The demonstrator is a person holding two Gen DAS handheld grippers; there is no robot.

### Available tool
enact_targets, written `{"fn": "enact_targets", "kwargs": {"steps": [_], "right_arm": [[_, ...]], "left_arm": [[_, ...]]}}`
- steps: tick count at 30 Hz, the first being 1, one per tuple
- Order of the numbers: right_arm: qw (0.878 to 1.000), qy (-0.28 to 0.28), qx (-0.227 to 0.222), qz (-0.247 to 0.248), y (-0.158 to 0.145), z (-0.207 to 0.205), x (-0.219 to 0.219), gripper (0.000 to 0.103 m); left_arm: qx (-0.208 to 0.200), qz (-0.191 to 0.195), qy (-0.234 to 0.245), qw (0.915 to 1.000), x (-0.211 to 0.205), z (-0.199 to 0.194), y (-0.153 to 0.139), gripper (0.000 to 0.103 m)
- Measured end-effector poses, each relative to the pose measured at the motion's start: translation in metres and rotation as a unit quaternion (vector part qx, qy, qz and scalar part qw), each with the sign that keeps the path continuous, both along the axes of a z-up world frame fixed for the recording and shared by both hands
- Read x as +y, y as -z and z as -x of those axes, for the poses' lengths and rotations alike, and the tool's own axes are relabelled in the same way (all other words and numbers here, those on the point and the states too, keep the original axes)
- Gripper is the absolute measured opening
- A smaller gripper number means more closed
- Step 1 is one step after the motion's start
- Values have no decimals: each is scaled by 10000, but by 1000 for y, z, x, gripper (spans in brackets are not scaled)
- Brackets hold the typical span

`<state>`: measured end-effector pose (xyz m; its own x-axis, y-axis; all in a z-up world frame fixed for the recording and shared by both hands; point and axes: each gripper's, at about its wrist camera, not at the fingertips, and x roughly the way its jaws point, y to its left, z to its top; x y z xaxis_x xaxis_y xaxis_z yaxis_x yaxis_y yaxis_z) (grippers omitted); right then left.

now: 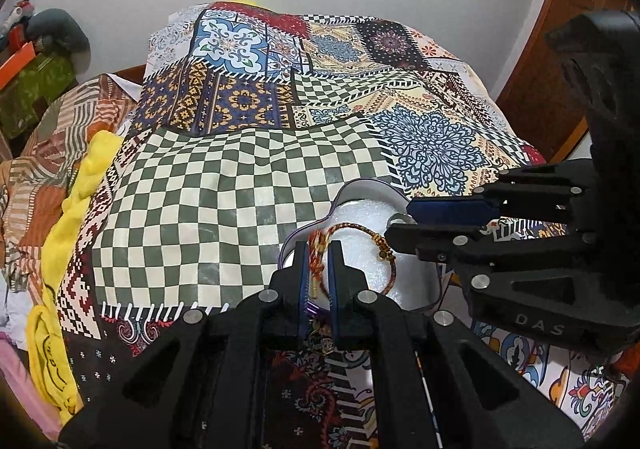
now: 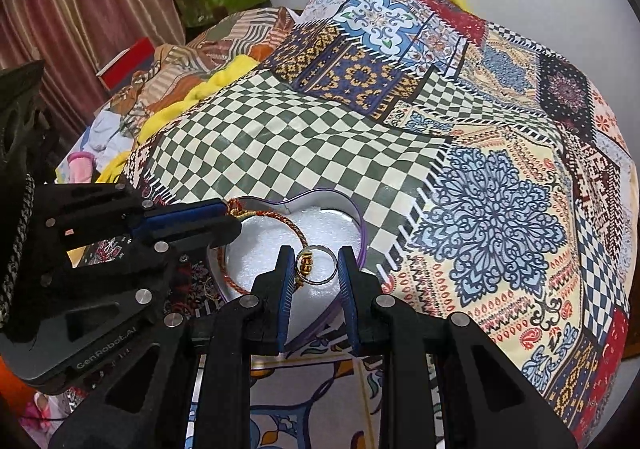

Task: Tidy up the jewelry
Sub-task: 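Carry both pieces over the heart tin and open both grippers to drop them, then move both grippers back to the remaining jewelry on the quilt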

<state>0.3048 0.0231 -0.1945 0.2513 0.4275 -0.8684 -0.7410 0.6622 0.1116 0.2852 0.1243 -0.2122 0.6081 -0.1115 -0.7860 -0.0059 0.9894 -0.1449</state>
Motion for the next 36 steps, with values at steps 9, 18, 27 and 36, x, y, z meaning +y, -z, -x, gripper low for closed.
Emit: {"fn": "enact_targets", "kwargs": {"steps": [9,18,27,36], "right_arm": [[9998,-106,-27,156,3,4,8,20],[9995,-104,-248,163,-7,14,3,33],[9990,108,-432,32,-22,22,-27,35],[9979,338,-555,77,-21,32,-65,35]], "left_arm": [[-38,69,-28,10000,10,15,-14,23],[167,-39,-16,9999,18,38,-9,32],[524,-71,165,9985,6,52,24,33],[407,-127,286,9987,-9,45,29,15]]}}
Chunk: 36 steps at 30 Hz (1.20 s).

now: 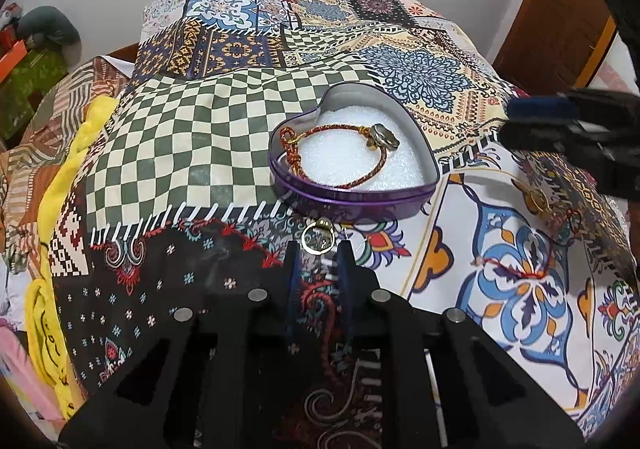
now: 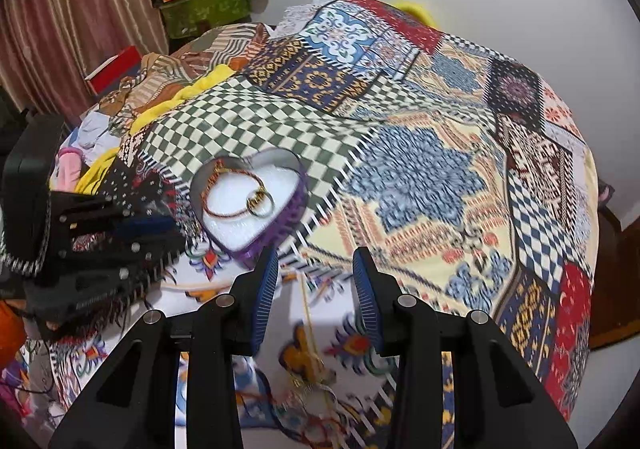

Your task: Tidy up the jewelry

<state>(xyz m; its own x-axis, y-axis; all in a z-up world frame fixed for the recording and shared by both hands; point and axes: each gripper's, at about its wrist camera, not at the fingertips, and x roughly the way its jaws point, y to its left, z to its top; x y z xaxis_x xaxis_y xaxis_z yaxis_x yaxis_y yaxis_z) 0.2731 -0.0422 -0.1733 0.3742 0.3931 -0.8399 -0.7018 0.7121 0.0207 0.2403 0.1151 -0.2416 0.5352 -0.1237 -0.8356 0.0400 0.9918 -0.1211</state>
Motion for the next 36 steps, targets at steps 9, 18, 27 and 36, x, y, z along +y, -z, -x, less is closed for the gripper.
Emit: {"fn": "enact_targets", "kwargs": {"steps": [9,18,27,36], "right_arm": [[9989,252,-313,249,5,15,-34,35],[9993,356,-79,82,7,26,-57,36],[9998,163,75,-15,10,33,-47,36],[9998,-105,80,177,18,35,-31,36]], "left_arm": [[-1,9,-55,10000,-3,-7,4,8],[-74,122,-179,9997,-2,-3,4,0],[-363,99,-119,9992,-8,16,-16,0],[-301,-132,-61,9994,-14,23,-15,1]]}}
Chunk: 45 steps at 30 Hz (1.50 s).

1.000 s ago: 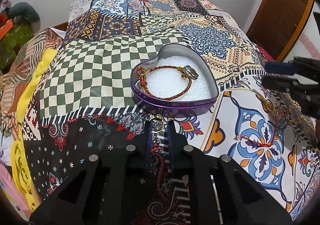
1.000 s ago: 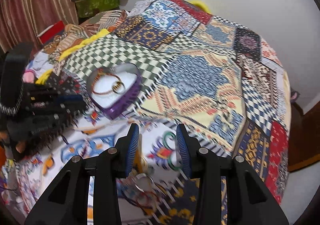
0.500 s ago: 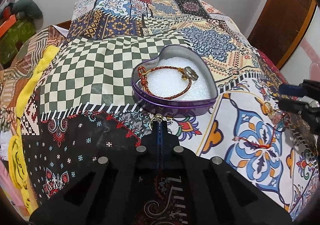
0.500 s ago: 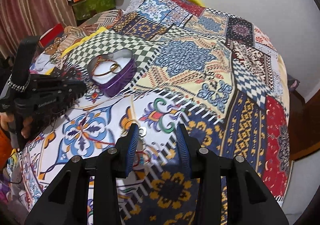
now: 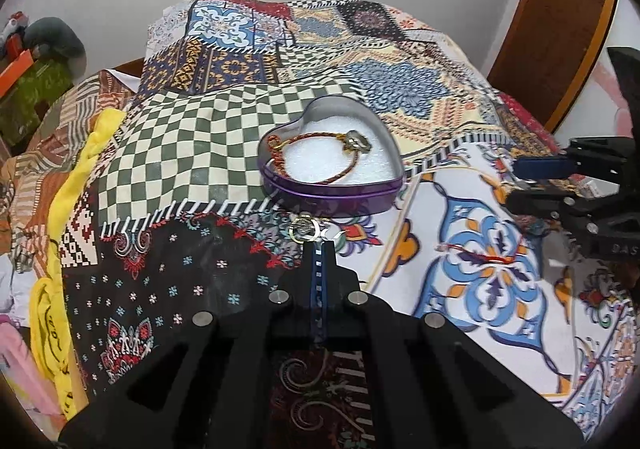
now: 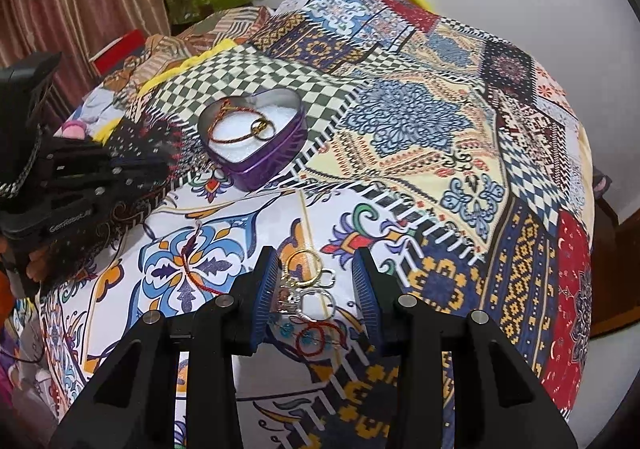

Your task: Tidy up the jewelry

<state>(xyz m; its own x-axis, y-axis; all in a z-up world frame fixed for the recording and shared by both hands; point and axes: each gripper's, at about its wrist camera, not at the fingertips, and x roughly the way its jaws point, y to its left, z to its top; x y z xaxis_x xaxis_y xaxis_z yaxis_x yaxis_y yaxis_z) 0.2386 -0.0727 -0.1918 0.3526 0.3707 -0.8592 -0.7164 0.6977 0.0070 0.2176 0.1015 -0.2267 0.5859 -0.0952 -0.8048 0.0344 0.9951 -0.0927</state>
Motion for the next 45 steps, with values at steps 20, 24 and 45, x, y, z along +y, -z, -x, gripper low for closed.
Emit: {"fn": "enact_targets", "kwargs": {"steps": [20,24,45], "right_arm": [[9999,-12,10,-112,-2,-5,-3,27],[10000,-93,17,-15,3,-6,2,27],[9996,169,-88,-211,-5,-3,-12,19]], "left_arm": [[254,3,-142,9996,13,-37,23,19],[221,61,-137,9996,13,-39,24,19],[-106,-18,78,9999,-8,6,-2,17]]}}
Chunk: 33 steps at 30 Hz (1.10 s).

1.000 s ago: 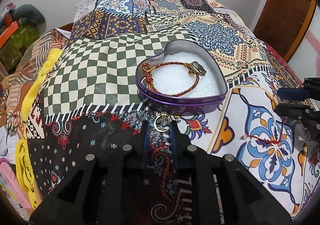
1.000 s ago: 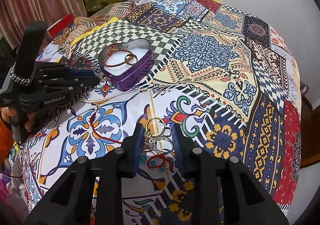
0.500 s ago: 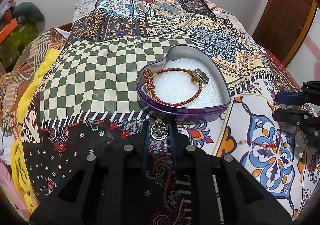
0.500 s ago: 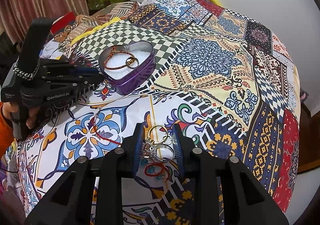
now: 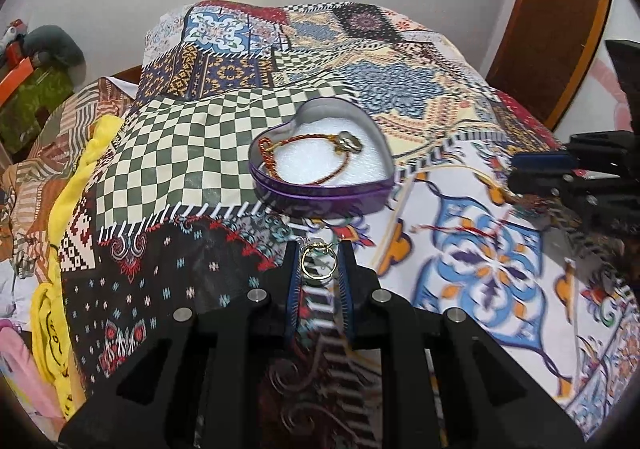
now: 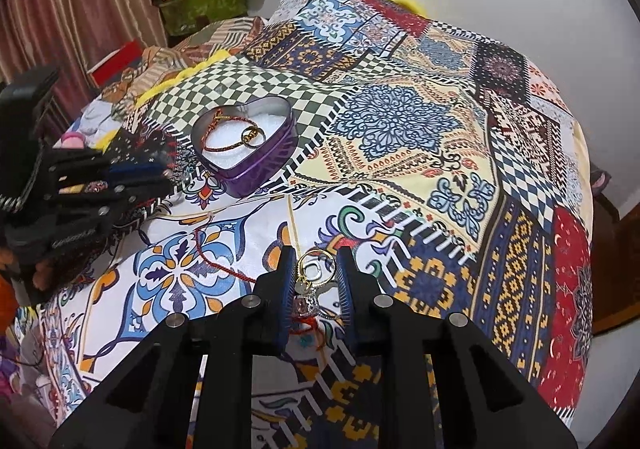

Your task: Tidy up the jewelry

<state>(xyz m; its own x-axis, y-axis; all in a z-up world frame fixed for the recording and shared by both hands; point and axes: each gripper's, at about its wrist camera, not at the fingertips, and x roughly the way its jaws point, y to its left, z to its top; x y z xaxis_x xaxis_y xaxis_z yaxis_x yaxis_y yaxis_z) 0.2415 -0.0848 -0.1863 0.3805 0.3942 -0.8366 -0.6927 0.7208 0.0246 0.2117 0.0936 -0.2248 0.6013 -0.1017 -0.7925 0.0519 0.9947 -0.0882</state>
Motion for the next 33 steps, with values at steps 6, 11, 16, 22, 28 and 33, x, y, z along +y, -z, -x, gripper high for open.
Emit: {"fn": "enact_targets", "kwargs": {"steps": [6,11,16,22,28,33], "right_arm": [[9999,109,-47,-98,-10,7,-9,19],[9995,161,-132,-237,-23,14,-16,19],[9990,213,-185,-333,-32,23,-23,19],[9984,310,-129,-456,-35,32,-34,19],[9981,370,-67,-488,-31,41,-43,19],[9977,420,-51,-533,-31,49,-53,19]], "left_arm": [[-95,58,-11,9999,-6,21,-14,17],[-164,208,17,9996,-8,31,-27,17],[-256,293,229,9990,-25,42,-40,17],[-230,531,666,9961,-58,50,-49,17],[-193,593,1075,9922,-97,52,-51,17],[10,458,1128,9926,-116,51,-40,17]]}}
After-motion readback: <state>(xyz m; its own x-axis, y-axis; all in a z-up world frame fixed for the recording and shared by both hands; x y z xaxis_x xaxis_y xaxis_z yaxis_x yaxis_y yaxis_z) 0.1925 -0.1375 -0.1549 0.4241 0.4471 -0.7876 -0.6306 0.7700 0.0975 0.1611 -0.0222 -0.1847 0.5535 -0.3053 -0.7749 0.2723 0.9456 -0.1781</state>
